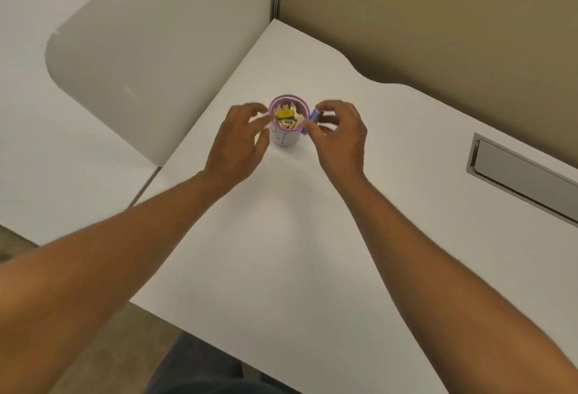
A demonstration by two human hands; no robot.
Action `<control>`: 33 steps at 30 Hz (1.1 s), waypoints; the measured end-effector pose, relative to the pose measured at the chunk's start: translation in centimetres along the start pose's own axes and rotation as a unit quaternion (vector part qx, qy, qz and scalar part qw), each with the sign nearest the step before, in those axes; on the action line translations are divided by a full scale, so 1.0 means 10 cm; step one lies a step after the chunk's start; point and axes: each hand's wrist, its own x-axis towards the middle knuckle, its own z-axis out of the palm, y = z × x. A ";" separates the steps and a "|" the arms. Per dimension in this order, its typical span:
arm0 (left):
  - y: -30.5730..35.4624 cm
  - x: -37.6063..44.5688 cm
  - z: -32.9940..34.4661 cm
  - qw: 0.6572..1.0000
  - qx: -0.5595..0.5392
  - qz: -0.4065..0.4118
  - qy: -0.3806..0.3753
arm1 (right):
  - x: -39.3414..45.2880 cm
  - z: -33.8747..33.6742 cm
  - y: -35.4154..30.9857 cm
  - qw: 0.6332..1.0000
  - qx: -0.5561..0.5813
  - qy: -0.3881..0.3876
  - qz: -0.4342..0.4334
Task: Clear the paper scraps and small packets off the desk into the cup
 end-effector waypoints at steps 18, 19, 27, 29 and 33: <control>0.00 -0.51 0.03 0.990 -0.030 0.077 -0.110 | 0.61 0.77 0.39 0.950 -0.303 -0.013 -0.074; -0.01 -0.49 0.04 0.991 -0.030 0.075 -0.109 | 0.61 0.76 0.40 0.948 -0.309 -0.016 -0.080; 0.13 -0.25 -0.03 0.992 -0.005 0.077 -0.097 | 0.46 0.38 0.18 0.973 -0.225 0.005 -0.058; 0.22 -0.22 -0.07 0.992 0.004 0.083 -0.095 | 0.36 0.21 0.14 0.978 -0.200 0.030 -0.059; 0.43 -0.23 -0.12 0.991 0.019 0.112 -0.075 | 0.19 -0.29 0.17 0.985 -0.133 0.094 -0.062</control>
